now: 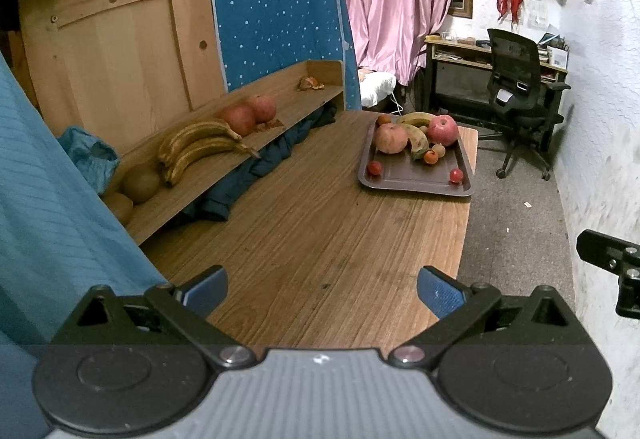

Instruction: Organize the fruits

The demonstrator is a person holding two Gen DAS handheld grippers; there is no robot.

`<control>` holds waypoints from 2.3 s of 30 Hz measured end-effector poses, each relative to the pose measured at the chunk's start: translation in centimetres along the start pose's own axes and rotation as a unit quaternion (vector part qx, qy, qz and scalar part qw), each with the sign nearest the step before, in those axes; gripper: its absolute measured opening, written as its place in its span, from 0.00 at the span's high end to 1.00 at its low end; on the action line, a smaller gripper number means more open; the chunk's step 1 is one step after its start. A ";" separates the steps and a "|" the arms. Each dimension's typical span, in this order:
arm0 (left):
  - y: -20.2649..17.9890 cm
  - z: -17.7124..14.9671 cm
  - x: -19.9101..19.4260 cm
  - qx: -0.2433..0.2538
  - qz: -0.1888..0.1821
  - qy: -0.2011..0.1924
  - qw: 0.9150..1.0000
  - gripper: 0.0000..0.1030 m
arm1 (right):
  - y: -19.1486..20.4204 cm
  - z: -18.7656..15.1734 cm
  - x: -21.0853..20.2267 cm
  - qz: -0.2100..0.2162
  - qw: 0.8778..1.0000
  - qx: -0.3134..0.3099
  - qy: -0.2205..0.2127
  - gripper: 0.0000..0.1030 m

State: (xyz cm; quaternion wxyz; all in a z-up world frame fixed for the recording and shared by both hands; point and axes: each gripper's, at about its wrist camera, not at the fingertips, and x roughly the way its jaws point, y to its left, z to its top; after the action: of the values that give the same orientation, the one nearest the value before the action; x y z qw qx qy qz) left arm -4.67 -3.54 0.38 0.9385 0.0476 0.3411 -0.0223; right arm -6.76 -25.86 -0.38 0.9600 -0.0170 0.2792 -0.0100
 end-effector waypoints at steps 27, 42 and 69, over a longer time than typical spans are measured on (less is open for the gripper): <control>-0.3 0.2 1.5 -0.003 -0.002 0.011 1.000 0.00 | -0.6 0.3 1.4 -0.003 1.000 0.002 0.007 0.01; -0.4 0.5 2.2 -0.002 -0.005 0.015 1.000 0.00 | -0.9 0.1 2.2 -0.007 1.000 0.005 0.012 0.01; -0.4 0.6 3.2 0.003 -0.014 0.022 1.000 0.00 | -0.8 0.0 2.8 -0.013 1.000 0.007 0.016 0.01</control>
State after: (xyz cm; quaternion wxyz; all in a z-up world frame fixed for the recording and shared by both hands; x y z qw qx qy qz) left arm -1.86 -3.99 -1.27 0.9304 0.0457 0.3620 -0.0353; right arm -4.42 -26.72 -1.82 0.9553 -0.0138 0.2944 -0.0250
